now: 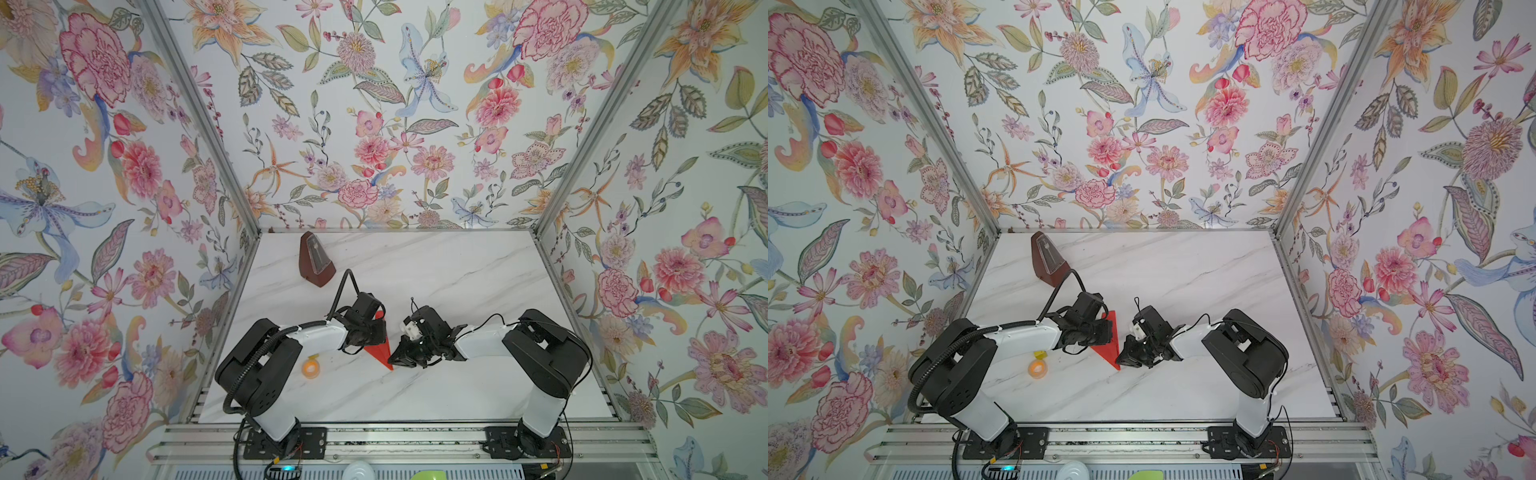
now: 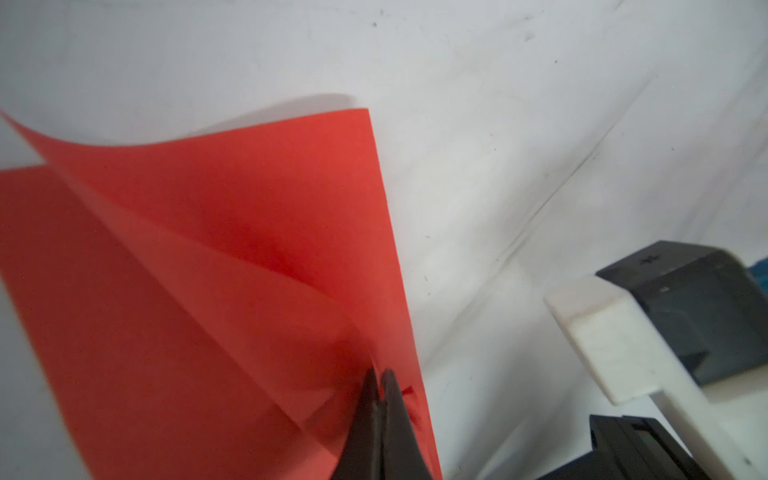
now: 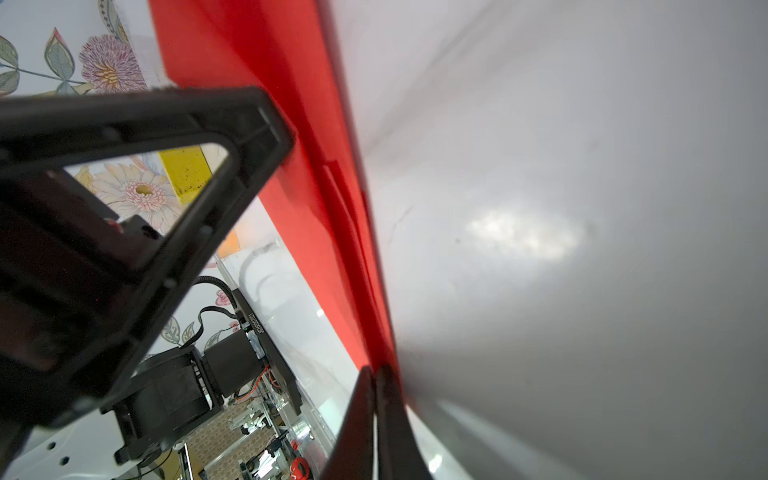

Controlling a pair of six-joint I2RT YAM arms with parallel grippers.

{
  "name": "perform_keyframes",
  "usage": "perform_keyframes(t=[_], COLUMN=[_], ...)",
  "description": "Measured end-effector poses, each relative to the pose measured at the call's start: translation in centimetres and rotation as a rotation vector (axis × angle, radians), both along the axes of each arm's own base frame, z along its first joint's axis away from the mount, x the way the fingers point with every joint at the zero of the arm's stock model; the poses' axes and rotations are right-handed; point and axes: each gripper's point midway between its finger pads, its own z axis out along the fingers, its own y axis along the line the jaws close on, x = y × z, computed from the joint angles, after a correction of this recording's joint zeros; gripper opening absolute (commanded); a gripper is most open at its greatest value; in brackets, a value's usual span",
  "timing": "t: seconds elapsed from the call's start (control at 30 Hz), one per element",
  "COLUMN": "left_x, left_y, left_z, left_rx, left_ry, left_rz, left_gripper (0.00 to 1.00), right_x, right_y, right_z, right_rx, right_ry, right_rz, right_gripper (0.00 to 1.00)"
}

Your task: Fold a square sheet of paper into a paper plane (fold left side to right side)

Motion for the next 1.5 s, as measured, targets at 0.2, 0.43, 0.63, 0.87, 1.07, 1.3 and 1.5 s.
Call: perform_keyframes(t=[0.2,0.43,0.63,0.87,1.07,1.3,1.5], left_x=[0.0,0.4,0.9,1.4,1.4,1.4,1.5], left_y=[0.0,-0.3,-0.9,-1.1,-1.1,-1.1,-1.1], left_z=[-0.4,-0.7,-0.7,-0.7,-0.7,-0.7,-0.7], left_rx=[-0.006,-0.017,-0.042,-0.058,-0.059,-0.059,-0.060], left_ry=[0.004,-0.003,-0.022,-0.039,-0.041,-0.041,-0.042], left_rz=[0.005,0.004,-0.003,0.001,0.001,0.001,0.002], left_gripper=[0.00,0.00,0.00,0.00,0.00,0.00,0.00], right_x=[0.0,0.3,0.6,1.7,3.3,4.5,4.9], right_y=[0.0,-0.1,-0.6,-1.9,-1.3,0.7,1.4], right_z=[0.0,0.0,0.3,1.4,2.8,4.1,2.7], right_rx=[-0.004,-0.026,-0.075,-0.151,-0.146,-0.079,-0.068], right_ry=[0.000,-0.007,-0.015,-0.037,-0.074,-0.098,-0.076], right_rz=[0.001,0.004,-0.005,-0.042,-0.058,-0.037,-0.024], right_gripper=[0.00,0.01,0.14,0.16,0.15,0.05,0.04])
